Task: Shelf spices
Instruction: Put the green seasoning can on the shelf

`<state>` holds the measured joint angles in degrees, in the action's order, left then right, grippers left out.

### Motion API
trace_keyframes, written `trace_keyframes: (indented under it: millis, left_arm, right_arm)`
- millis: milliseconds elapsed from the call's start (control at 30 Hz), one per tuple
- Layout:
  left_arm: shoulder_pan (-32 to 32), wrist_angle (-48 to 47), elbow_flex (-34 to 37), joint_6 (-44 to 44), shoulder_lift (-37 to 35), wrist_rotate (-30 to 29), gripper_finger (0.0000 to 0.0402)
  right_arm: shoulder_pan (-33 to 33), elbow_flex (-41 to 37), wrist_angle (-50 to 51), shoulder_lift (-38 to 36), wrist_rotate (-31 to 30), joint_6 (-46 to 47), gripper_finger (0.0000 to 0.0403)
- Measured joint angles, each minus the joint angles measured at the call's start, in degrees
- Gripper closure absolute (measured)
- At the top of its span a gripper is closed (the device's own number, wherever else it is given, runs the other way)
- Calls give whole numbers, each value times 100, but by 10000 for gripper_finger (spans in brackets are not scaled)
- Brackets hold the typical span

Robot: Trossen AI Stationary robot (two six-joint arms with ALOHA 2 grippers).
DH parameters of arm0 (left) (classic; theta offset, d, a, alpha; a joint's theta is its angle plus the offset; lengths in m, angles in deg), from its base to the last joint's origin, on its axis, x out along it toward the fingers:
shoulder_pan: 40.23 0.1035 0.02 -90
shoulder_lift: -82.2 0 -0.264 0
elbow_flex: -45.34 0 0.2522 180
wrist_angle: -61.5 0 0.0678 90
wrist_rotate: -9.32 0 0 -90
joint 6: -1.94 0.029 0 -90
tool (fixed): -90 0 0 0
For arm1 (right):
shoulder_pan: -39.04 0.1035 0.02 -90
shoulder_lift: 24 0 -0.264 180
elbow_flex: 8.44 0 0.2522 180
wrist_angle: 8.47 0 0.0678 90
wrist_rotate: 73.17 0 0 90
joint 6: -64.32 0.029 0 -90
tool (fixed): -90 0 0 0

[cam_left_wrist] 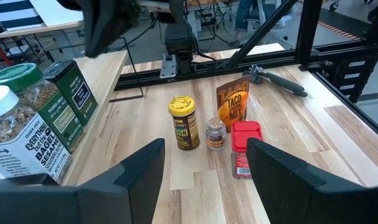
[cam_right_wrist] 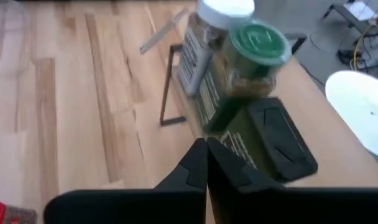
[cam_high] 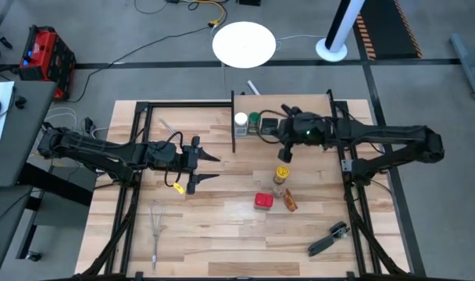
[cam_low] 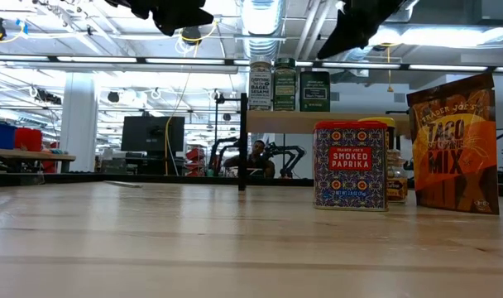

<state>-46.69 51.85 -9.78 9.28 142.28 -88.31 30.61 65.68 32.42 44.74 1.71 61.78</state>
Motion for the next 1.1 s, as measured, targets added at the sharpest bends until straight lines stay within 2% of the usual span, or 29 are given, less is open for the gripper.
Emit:
trace_keyframes:
  millis: [200,500,1100]
  left_arm:
    - [2,0,0,9,0,137,183]
    - [0,-82,0,-24,2,137,183]
    - [0,59,227,-77,2,132,183]
  right_arm:
    - [-55,-4,69,87,-302,123,392]
    - [-261,-2,66,86,-314,120,398]
    - [-262,-2,248,93,-308,257,398]
